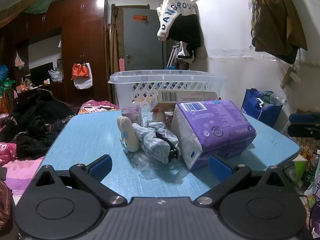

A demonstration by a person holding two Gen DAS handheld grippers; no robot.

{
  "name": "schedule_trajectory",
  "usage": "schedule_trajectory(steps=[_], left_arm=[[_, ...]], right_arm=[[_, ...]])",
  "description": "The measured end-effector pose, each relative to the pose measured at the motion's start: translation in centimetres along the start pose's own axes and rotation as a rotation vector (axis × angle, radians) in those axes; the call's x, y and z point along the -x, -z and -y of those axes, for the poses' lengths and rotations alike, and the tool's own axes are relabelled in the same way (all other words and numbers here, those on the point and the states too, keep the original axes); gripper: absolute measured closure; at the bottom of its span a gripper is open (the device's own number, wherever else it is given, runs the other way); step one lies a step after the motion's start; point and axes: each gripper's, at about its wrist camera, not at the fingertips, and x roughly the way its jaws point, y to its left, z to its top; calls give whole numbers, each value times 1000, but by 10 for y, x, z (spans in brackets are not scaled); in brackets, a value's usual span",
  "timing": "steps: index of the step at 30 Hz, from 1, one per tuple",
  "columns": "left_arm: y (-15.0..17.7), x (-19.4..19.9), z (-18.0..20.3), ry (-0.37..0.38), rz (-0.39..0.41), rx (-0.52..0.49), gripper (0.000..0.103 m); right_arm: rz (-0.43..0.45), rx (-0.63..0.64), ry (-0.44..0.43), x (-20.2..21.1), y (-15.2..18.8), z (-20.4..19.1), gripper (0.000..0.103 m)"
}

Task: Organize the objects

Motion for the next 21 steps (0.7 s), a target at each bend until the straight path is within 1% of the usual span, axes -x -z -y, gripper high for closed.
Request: schedule_trajectory(steps=[17,21], left_arm=[[0,0,0,3,-4,1,0],[0,-1,0,6,-3,-3,0]], right_arm=[[0,1,-3,0,0,-1,0],[-5,-2,-5,0,0,3,0]])
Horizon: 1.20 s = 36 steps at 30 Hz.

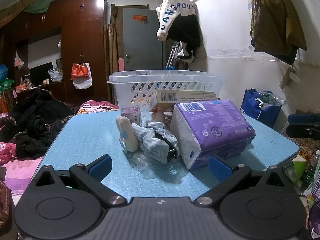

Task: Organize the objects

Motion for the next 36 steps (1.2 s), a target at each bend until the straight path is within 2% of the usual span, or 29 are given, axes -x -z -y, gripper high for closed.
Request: schedule_trajectory(steps=[36], left_arm=[[0,-1,2,3,-2,-2,0]], right_arm=[[-5,9,-1,-4,4,-5,0]])
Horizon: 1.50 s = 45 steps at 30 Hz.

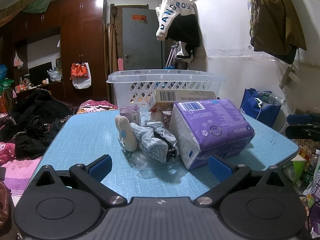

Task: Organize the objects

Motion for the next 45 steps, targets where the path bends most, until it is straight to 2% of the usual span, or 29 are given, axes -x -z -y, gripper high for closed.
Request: schedule_trajectory(steps=[45], left_arm=[[2,-1,2,10,0,1,0]], right_arm=[[-3,1,4,0,1,-1,0]])
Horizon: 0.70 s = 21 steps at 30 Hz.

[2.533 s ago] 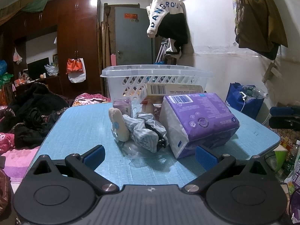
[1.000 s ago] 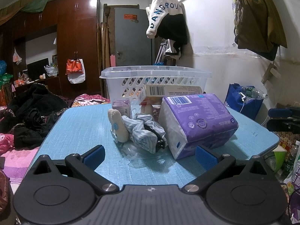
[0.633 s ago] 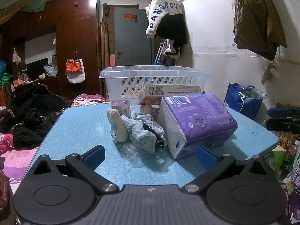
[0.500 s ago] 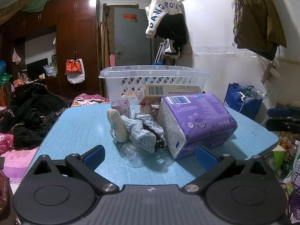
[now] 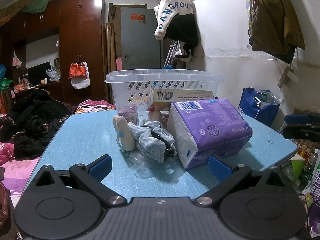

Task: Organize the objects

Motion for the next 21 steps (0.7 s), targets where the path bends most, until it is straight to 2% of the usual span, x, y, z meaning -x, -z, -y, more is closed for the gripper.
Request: schedule_trajectory(steps=[17,21], left_arm=[[0,0,-2,8,-6,-2,0],[0,2,-2,10,30,-7,0]], right_arm=[[-2,-1,5,-1,2,0,0],[33,19,21,0,2,-1,0]])
